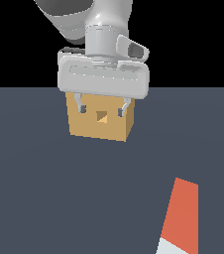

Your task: Insert the peg into the horizontal hole in a box.

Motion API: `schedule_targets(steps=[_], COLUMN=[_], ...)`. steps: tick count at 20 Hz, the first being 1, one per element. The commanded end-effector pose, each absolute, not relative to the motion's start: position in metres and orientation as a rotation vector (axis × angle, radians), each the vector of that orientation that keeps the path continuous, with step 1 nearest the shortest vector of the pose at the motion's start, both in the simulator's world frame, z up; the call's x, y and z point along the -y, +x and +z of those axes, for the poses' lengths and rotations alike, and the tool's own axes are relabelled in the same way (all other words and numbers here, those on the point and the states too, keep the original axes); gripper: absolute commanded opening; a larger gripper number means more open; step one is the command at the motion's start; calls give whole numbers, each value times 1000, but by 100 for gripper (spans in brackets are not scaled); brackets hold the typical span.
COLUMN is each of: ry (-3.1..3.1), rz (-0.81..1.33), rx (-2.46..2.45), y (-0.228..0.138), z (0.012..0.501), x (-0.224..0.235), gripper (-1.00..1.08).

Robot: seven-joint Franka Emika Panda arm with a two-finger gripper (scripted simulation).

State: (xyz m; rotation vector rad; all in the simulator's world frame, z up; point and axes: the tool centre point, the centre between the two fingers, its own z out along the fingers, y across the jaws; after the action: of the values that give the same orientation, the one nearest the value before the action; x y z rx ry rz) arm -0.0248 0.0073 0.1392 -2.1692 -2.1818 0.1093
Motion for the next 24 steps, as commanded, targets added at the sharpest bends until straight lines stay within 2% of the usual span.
schedule_targets(steps=[1,7,12,24], ry=[-2169,-2207,-2293,-2622], rz=[109,104,92,34], rx=[2182,2150,2072,1703], y=[-25,-17,-2,39], z=[139,135,124,85], x=[-7,6,37,180], gripper=[100,100,100,100])
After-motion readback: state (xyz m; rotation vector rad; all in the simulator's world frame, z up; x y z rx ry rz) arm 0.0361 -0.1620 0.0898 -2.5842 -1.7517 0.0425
